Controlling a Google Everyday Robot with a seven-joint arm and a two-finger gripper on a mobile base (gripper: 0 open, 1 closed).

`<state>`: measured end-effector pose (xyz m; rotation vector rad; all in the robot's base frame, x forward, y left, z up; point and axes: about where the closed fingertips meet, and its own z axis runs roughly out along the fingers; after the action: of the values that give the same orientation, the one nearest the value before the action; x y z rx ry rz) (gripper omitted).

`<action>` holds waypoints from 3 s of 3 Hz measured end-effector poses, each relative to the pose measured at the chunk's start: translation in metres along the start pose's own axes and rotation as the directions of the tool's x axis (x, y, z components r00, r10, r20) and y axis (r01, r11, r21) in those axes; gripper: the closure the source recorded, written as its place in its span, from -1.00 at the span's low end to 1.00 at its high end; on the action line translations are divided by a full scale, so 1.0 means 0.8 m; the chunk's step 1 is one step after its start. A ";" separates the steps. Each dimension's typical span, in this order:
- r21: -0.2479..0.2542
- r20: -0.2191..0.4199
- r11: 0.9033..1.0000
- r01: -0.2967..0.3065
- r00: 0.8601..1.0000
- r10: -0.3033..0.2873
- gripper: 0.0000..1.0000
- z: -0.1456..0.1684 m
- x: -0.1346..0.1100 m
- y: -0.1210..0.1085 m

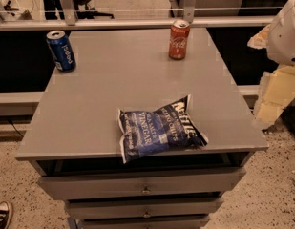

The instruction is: Move blue chip bag near coke can

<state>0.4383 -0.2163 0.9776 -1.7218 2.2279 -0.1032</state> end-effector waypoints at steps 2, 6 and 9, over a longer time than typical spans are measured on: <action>-0.017 0.034 1.000 -0.002 0.999 0.003 -1.00 0.007 0.004 -0.012; -0.239 0.377 0.971 0.003 0.922 0.090 -1.00 0.117 -0.136 0.061; -0.244 0.459 0.968 0.062 0.887 0.059 -0.21 0.178 -0.192 0.098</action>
Offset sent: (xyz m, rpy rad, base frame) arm 0.0257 -0.0154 -0.0155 0.0997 0.0424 0.0277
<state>0.4412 -0.0293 0.8549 -1.6494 1.9384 0.5617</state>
